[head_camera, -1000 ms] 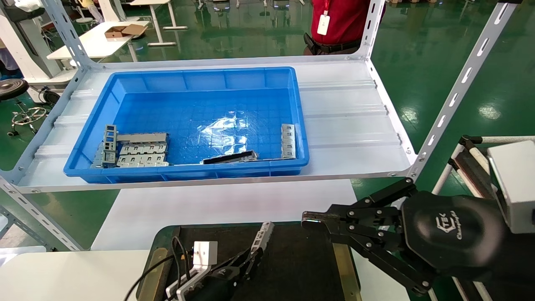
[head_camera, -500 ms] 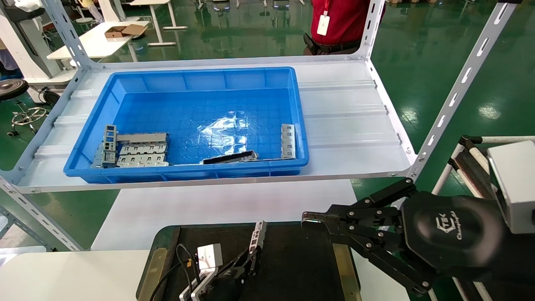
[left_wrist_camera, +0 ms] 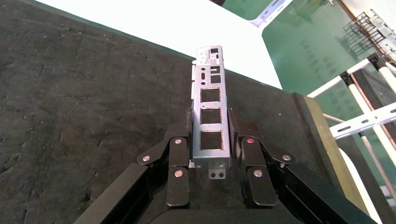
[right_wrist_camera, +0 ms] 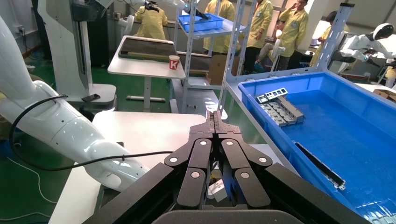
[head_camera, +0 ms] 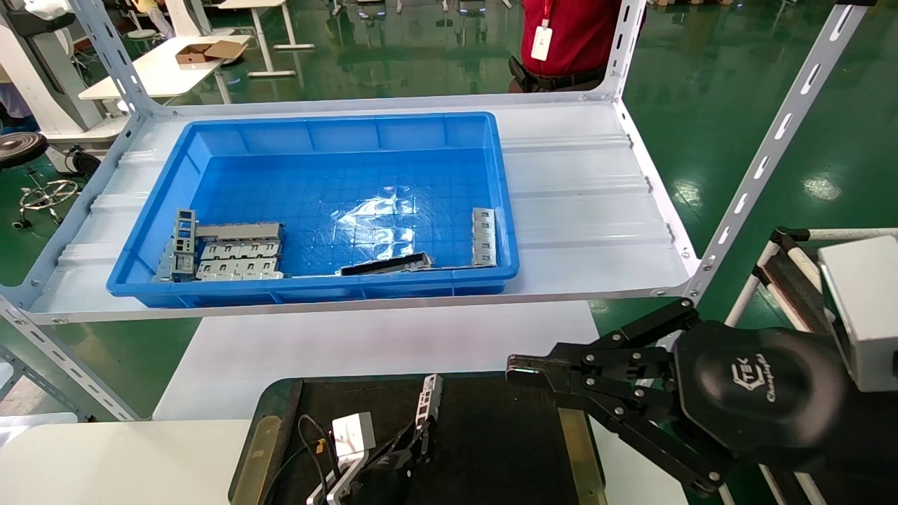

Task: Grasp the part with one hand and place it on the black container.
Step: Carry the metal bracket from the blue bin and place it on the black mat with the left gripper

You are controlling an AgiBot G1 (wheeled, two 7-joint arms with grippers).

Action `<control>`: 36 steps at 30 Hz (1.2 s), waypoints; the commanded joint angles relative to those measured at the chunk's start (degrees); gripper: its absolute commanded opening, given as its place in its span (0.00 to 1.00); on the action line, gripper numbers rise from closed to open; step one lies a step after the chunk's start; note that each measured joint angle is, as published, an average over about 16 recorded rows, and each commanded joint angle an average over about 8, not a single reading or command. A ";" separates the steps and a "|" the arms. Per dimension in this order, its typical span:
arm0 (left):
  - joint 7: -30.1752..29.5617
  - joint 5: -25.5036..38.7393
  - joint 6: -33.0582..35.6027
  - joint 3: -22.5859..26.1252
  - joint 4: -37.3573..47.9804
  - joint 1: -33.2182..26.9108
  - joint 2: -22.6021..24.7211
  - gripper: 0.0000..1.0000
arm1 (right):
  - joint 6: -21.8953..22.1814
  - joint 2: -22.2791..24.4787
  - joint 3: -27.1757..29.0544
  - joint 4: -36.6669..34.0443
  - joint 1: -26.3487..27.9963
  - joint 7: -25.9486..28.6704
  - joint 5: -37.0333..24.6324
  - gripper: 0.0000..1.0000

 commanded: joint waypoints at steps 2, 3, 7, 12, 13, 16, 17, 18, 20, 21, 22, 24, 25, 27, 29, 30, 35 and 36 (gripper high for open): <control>0.17 -1.32 -1.75 1.52 0.00 -0.21 -0.07 0.00 | 0.00 0.00 0.00 0.00 0.00 0.00 0.00 0.00; 0.35 -1.82 -2.32 1.99 -0.08 -0.24 -0.10 0.00 | 0.00 0.00 -0.01 0.00 0.00 0.00 0.00 0.00; 1.29 -3.94 -4.55 3.74 -0.45 -0.34 -0.22 0.00 | 0.01 0.00 -0.01 0.00 0.00 -0.01 0.01 0.00; 2.93 -6.99 -7.25 5.82 -0.99 -0.56 -0.35 0.00 | 0.01 0.01 -0.02 0.00 0.00 -0.01 0.01 0.00; 3.30 -7.65 -7.76 6.22 -1.09 -0.62 -0.38 0.00 | 0.01 0.01 -0.02 0.00 0.01 -0.01 0.01 0.00; 4.55 -9.78 -9.31 7.44 -1.39 -0.86 -0.45 0.00 | 0.01 0.01 -0.03 0.00 0.01 -0.01 0.02 0.00; 5.01 -10.55 -9.83 7.85 -1.49 -0.96 -0.48 0.00 | 0.01 0.01 -0.03 0.00 0.01 -0.01 0.02 0.00; 5.48 -11.33 -10.35 8.27 -1.59 -1.06 -0.51 0.00 | 0.01 0.01 -0.03 0.00 0.01 -0.01 0.02 0.00; 6.47 -12.93 -11.37 9.09 -1.80 -1.26 -0.56 0.00 | 0.01 0.01 -0.03 0.00 0.01 -0.02 0.02 0.00; 7.01 -13.77 -11.89 9.52 -1.92 -1.37 -0.59 0.00 | 0.01 0.01 -0.03 0.00 0.01 -0.02 0.02 0.00; 7.55 -14.61 -12.40 9.94 -2.03 -1.48 -0.62 0.00 | 0.01 0.01 -0.04 0.00 0.01 -0.02 0.02 0.01; 8.74 -16.41 -13.47 10.83 -2.29 -1.71 -0.69 0.00 | 0.02 0.02 -0.04 0.00 0.01 -0.02 0.03 0.14; 9.35 -17.32 -13.99 11.27 -2.43 -1.83 -0.72 0.00 | 0.02 0.02 -0.04 0.00 0.01 -0.02 0.03 0.26; 10.71 -19.32 -15.11 12.21 -2.75 -2.12 -0.80 0.13 | 0.02 0.02 -0.04 0.00 0.01 -0.02 0.03 0.51; 12.15 -21.46 -16.24 13.17 -3.11 -2.47 -0.89 0.38 | 0.02 0.02 -0.05 0.00 0.01 -0.02 0.03 0.76; 12.94 -22.63 -16.82 13.68 -3.30 -2.67 -0.94 0.50 | 0.02 0.02 -0.05 0.00 0.01 -0.02 0.03 0.87; 17.43 -29.57 -19.93 16.48 -4.29 -4.06 -1.24 1.00 | 0.02 0.02 -0.06 0.00 0.01 -0.03 0.04 1.00; 18.48 -31.24 -20.64 17.12 -4.53 -4.43 -1.30 1.00 | 0.02 0.02 -0.06 0.00 0.01 -0.03 0.04 1.00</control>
